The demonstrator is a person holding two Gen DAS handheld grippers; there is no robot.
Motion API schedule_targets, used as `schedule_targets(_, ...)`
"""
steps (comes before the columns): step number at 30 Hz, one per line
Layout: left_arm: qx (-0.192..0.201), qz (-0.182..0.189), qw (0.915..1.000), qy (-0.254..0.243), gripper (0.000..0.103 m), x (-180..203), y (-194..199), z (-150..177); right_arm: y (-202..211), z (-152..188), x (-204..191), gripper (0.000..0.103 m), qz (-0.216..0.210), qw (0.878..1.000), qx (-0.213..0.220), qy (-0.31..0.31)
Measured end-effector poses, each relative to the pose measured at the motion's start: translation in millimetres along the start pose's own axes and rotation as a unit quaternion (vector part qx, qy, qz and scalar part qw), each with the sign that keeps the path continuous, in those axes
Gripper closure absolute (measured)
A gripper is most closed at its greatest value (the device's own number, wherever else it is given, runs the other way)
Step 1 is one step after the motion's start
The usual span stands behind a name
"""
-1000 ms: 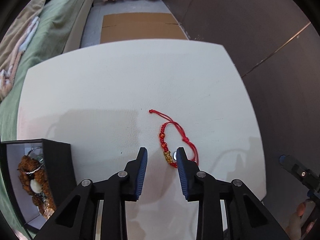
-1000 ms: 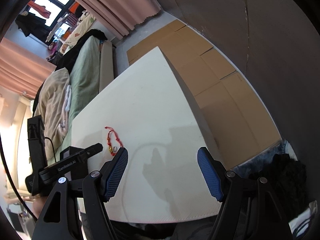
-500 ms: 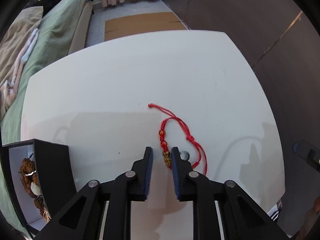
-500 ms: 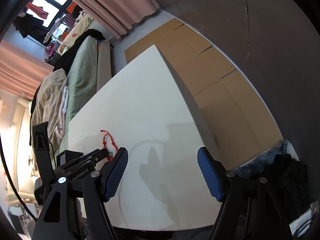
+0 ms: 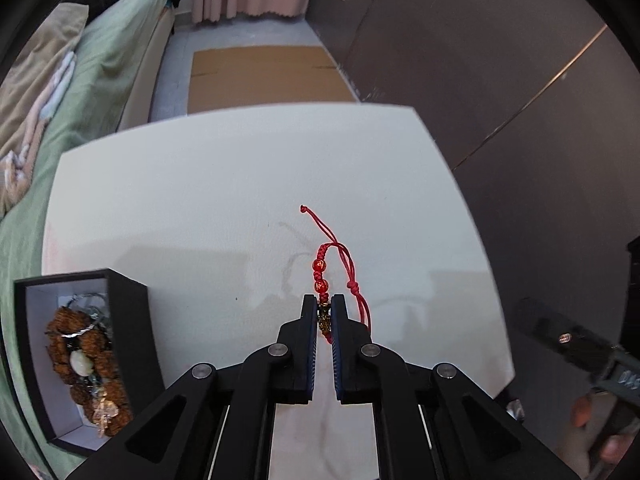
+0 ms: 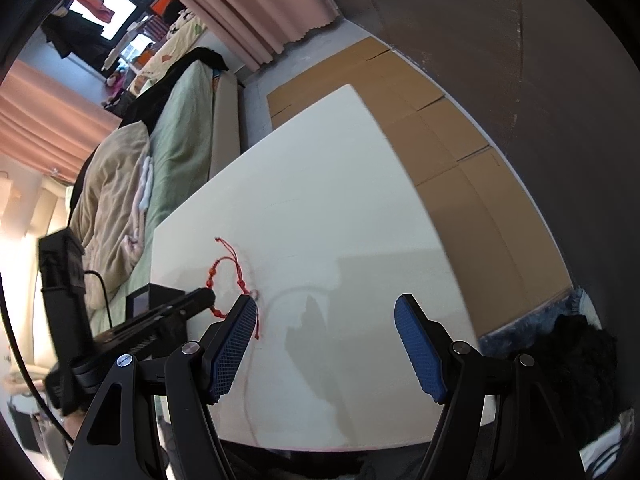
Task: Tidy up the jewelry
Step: 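Lower the red bracelet into the box with the left tool while the right tool grasps the silver ring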
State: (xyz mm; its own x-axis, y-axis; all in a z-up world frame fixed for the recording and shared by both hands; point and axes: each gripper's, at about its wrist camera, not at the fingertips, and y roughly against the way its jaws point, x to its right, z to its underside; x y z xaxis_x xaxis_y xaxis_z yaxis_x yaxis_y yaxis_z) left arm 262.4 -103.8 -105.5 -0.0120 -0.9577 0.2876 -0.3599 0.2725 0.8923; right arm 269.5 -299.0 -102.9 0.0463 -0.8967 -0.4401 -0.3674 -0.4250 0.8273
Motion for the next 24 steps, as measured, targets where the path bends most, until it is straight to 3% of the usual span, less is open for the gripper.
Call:
schedule_targets(12, 0.051, 0.0, 0.9985, 0.018, 0.097, -28, 58, -2, -21, -4, -41, 0.032, -0.006, 0.999, -0.018, 0.038)
schedule_targets(20, 0.067, -0.014, 0.9968, 0.041, 0.097, -63, 79, 2, -57, -3, -71, 0.052, 0.002, 0.996, -0.056, 0.063)
schedule_targets(24, 0.074, -0.027, 0.9957, 0.05, 0.097, -83, 91, 9, -71, -1, -82, 0.054, 0.011, 0.995, -0.07, 0.074)
